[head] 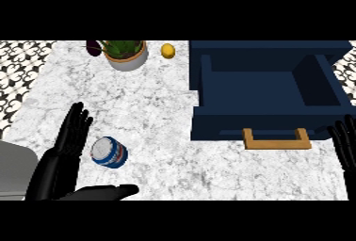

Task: Pick up the can, place it into the drawer and close the drawer

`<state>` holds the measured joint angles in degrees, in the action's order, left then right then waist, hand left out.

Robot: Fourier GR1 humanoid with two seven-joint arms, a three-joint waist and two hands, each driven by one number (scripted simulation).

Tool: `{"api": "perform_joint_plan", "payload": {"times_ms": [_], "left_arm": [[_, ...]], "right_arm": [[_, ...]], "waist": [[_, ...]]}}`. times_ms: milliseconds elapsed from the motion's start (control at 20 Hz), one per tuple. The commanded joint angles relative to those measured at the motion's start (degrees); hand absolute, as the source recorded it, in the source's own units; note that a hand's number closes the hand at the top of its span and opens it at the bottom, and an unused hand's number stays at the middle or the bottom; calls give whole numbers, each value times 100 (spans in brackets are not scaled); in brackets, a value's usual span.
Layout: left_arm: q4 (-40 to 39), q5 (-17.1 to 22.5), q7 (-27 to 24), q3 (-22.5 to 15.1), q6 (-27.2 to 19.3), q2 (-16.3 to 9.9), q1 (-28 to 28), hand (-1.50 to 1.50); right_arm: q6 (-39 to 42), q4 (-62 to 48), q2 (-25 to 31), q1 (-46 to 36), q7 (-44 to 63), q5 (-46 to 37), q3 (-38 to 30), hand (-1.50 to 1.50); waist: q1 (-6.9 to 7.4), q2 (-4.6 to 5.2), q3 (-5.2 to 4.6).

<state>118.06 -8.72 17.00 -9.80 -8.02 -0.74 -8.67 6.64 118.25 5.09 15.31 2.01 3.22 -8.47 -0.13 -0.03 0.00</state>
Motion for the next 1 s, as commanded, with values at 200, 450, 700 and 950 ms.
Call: {"api": "perform_joint_plan", "payload": {"times_ms": [200,450,700,950], "left_arm": [[-1075,359,-971,410,129,-97,15,-150],[-1433,458,-1034,638,60,-151,311,-150],[-1991,484,-1700,736,10,-153,141,-150],[-1628,409,-1857,530,38,-79,-551,-150]], "right_arm": [[132,89,-157,296,-71,-107,-1,-150],[99,-532,-94,-329,-154,-142,-170,-150],[282,246,-148,191,63,-10,-173,-150],[305,-209,-127,-238,-61,-16,-339,-150]], "waist": [[-7,0,-2],[7,4,-1],[-12,0,-2],[19,-1,0]]}}
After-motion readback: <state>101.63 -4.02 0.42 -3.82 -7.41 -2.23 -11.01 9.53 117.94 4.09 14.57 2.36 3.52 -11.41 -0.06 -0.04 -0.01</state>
